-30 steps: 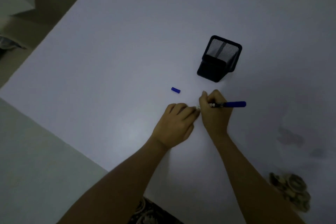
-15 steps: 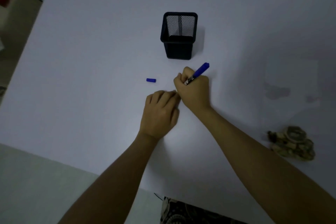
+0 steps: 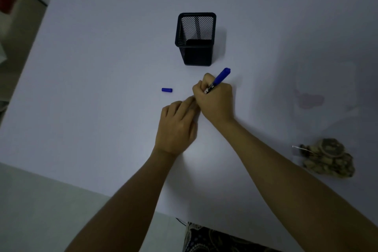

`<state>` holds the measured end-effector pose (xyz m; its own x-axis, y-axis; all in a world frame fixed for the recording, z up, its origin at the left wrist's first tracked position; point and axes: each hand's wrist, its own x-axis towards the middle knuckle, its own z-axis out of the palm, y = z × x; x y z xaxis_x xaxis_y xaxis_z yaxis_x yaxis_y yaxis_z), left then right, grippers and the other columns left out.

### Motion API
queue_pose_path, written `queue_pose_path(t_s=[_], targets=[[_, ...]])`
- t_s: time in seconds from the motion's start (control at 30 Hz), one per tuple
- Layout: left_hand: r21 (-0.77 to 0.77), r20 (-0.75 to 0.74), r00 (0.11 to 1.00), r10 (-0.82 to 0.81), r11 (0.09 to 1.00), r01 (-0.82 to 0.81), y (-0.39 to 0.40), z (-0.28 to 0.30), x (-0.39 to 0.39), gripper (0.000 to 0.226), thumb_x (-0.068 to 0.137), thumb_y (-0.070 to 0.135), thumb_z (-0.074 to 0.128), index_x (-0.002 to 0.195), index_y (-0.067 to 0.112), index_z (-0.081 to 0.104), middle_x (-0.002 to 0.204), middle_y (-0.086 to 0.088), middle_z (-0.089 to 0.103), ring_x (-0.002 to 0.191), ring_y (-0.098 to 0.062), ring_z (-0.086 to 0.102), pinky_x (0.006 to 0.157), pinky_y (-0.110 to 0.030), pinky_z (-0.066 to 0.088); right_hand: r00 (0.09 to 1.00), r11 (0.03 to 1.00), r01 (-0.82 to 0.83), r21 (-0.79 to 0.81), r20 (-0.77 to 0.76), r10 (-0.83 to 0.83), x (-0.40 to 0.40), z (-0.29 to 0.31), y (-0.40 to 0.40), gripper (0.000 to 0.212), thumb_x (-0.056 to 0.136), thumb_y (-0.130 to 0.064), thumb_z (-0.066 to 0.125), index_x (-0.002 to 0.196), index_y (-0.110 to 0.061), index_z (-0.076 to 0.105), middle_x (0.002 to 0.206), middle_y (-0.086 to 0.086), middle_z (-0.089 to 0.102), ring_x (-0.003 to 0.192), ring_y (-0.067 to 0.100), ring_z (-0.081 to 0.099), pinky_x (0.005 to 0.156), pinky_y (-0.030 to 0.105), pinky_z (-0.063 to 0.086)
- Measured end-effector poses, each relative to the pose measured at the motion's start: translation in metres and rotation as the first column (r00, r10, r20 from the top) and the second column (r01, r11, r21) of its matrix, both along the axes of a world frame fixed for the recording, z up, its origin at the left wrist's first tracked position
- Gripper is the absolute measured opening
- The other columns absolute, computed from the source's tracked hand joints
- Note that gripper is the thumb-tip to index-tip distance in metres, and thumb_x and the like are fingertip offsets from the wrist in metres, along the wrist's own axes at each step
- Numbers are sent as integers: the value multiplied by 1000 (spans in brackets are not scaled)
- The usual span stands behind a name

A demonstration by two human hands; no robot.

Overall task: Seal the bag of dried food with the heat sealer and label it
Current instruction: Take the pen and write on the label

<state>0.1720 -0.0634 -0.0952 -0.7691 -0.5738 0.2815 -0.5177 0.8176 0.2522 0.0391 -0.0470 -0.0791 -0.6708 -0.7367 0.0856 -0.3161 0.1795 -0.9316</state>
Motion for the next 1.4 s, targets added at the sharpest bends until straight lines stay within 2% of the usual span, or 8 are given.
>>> queue_pose_path(t_s=[0.13, 0.23, 0.37, 0.63, 0.9, 1.2, 1.4], targets=[[5, -3, 1000, -6, 1000, 6, 1, 0, 0, 28, 88, 15, 60, 115, 8, 66, 116, -8, 69, 101, -24, 59, 86, -34, 42, 1000, 1000, -5, -3, 2, 5, -1, -1, 1, 50, 86, -7, 59, 57, -32, 28, 47, -12, 36, 42, 7, 39, 50, 16, 38], [-7, -8, 1000, 0, 1000, 0, 0, -2, 1, 27, 89, 15, 60, 114, 8, 66, 115, -8, 69, 101, -24, 58, 87, -33, 42, 1000, 1000, -7, 4, -3, 7, -1, -3, 0, 49, 87, -8, 59, 57, -31, 28, 47, -10, 37, 43, 9, 41, 51, 19, 42], [-11, -20, 1000, -4, 1000, 4, 0, -4, 1, 28, 89, 16, 59, 115, 7, 65, 115, -9, 69, 102, -22, 56, 88, -33, 41, 1000, 1000, 2, 2, -3, -2, -1, -4, 0, 49, 87, -8, 60, 58, -33, 28, 47, -12, 38, 42, 7, 41, 49, 9, 37], [2, -12, 1000, 0, 1000, 0, -1, -5, 1, 29, 88, 15, 61, 115, 8, 65, 115, -9, 69, 101, -23, 58, 87, -34, 43, 1000, 1000, 7, 31, -6, -6, -1, -5, -1, 48, 87, -9, 59, 57, -32, 29, 47, -10, 39, 44, 10, 42, 51, 17, 40], [37, 26, 1000, 6, 999, -7, -1, -5, 2, 31, 88, 15, 61, 117, 8, 65, 117, -9, 68, 100, -26, 61, 86, -36, 46, 999, 999, 45, 29, -17, -45, -1, -5, 0, 49, 87, -8, 59, 59, -33, 28, 49, -9, 39, 44, 8, 42, 50, 12, 38], [51, 30, 1000, 2, 999, -3, -1, -4, 2, 30, 88, 16, 59, 117, 9, 65, 117, -9, 68, 100, -26, 61, 86, -36, 46, 998, 999, 36, 32, -48, -34, -1, -4, 0, 51, 86, -8, 59, 58, -34, 26, 47, -13, 36, 43, 8, 40, 50, 18, 40], [43, 25, 1000, -3, 999, 1, -2, -3, 2, 31, 89, 17, 55, 117, 8, 65, 117, -9, 68, 100, -26, 60, 86, -35, 45, 999, 998, 40, 45, -39, -39, -1, -6, 0, 49, 87, -10, 60, 58, -34, 28, 48, -13, 37, 42, 6, 40, 50, 14, 37]])
